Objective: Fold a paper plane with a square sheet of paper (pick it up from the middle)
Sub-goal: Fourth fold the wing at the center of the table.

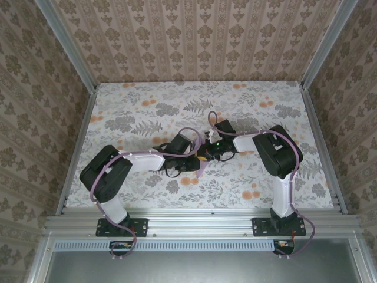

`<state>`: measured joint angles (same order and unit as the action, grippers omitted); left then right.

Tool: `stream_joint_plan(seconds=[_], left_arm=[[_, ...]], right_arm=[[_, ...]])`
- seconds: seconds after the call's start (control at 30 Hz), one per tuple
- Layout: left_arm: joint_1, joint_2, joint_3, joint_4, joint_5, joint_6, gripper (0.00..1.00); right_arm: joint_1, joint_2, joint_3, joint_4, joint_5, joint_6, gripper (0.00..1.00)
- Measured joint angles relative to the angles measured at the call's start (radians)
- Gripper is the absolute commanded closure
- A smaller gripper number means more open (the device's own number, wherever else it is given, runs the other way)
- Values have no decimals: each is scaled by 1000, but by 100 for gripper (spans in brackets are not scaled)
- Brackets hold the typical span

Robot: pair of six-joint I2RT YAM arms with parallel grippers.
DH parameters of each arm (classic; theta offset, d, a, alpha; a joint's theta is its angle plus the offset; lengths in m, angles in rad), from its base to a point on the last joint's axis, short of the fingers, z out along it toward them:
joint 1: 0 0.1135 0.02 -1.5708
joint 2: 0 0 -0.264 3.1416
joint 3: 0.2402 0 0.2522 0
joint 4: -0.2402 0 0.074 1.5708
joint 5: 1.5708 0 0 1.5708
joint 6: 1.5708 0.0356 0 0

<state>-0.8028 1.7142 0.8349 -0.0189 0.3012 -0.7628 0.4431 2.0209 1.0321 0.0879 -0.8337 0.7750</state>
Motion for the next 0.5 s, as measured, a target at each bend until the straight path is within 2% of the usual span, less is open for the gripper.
stream_joint_plan(seconds=[0.5], left_arm=[[0, 11, 12, -19, -16, 22, 82]], right_arm=[[-4, -45, 0, -9, -5, 10, 77]])
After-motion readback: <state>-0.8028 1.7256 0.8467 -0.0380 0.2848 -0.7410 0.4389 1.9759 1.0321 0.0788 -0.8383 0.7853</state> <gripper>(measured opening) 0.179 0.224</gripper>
